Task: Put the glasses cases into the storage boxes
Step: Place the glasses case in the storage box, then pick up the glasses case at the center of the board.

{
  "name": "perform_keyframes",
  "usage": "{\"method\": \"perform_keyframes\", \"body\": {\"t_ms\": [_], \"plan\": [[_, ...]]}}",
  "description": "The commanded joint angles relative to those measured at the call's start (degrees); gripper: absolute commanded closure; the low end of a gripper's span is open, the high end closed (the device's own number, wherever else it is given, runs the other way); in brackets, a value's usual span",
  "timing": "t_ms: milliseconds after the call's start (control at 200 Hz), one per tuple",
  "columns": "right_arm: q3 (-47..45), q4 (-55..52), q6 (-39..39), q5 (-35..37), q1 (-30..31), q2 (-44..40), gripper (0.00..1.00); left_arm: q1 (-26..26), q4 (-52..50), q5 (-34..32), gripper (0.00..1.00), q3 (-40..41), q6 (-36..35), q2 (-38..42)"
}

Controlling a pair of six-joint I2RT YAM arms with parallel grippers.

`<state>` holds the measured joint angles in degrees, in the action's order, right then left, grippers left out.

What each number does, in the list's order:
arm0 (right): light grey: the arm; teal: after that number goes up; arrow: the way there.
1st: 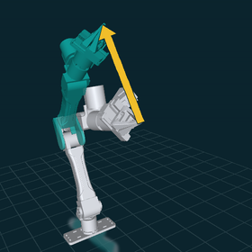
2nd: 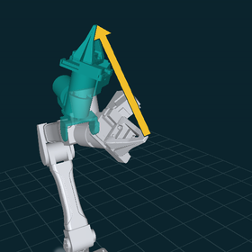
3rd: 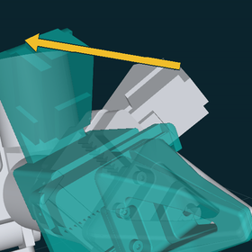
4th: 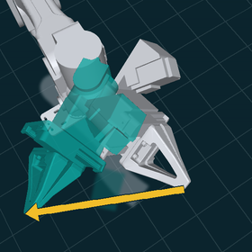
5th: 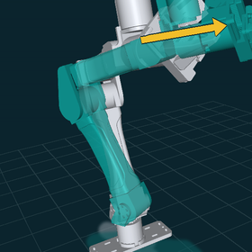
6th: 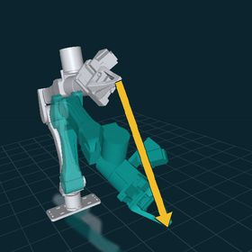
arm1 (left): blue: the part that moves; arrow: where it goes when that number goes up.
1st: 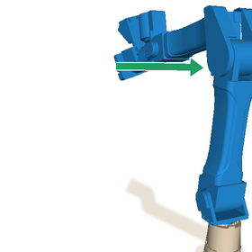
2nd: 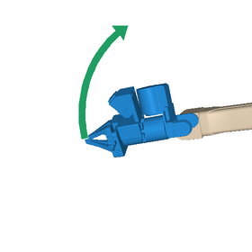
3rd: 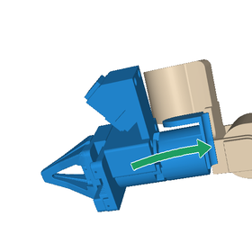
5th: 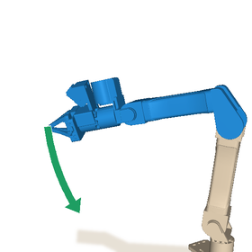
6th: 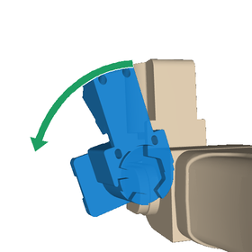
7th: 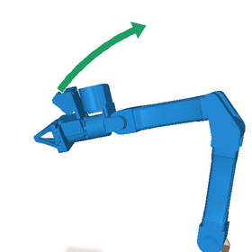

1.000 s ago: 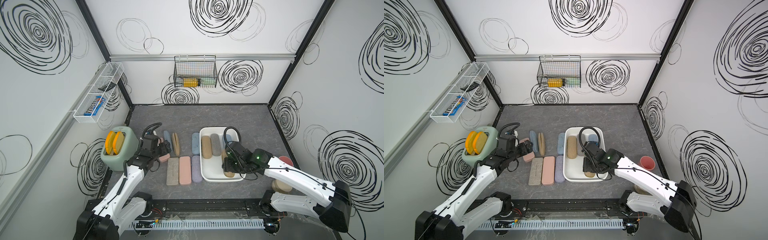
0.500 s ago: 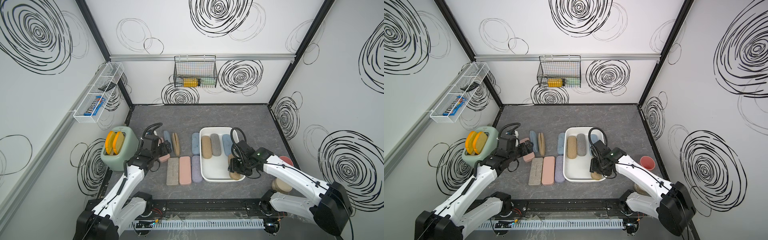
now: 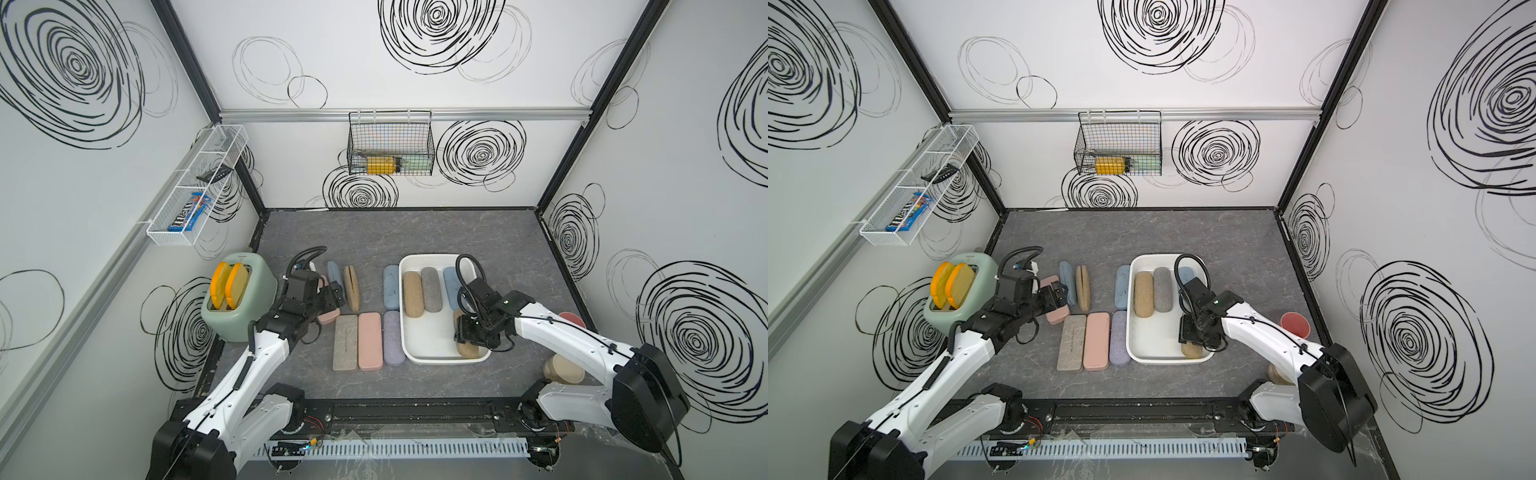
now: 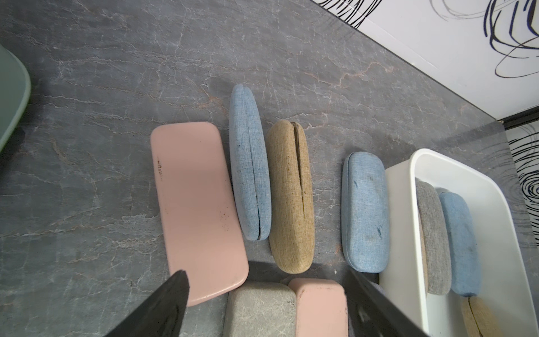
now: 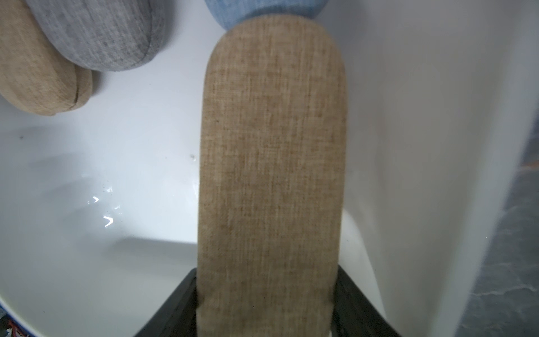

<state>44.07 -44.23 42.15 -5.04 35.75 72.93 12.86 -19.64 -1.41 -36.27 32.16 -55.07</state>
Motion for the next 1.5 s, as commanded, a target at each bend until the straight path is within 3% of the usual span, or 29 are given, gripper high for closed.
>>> {"method": "perform_keyframes", "body": {"t_ms": [0, 285, 645, 976, 1071, 1331, 1496], "plan": [[0.9, 1.3, -1.8, 1.7, -0.3, 1.8, 0.44, 0.5, 0.6, -1.1, 0.12, -0.2, 0.0, 0.5], [0.3, 3.6, -2.7, 3.1, -0.2, 4.3, 0.42, 1.4, 0.4, -1.7, 0.12, -0.3, 0.0, 0.5], [1.9, 2.1, -1.2, 5.2, 2.1, 2.7, 0.21, 2.6, 0.2, -2.1, 0.1, -0.4, -0.1, 0.1], [7.7, -3.9, 1.5, 10.0, 4.5, -2.8, 0.2, 5.4, 0.3, -3.1, 0.1, -0.3, 0.0, 0.1], [9.0, -4.7, 1.6, 10.9, 4.6, -5.5, 0.2, 8.3, 0.9, -3.4, 0.1, -0.8, -0.3, -0.4], [8.3, -2.6, 2.3, 9.4, 4.8, -10.7, 0.21, 16.0, 0.0, -7.4, 0.08, -9.4, -0.5, -9.4], [8.1, -2.4, 2.5, 9.0, 5.2, -12.7, 0.21, 17.1, 2.3, -4.5, 0.07, -16.2, -1.6, -19.8]]}}
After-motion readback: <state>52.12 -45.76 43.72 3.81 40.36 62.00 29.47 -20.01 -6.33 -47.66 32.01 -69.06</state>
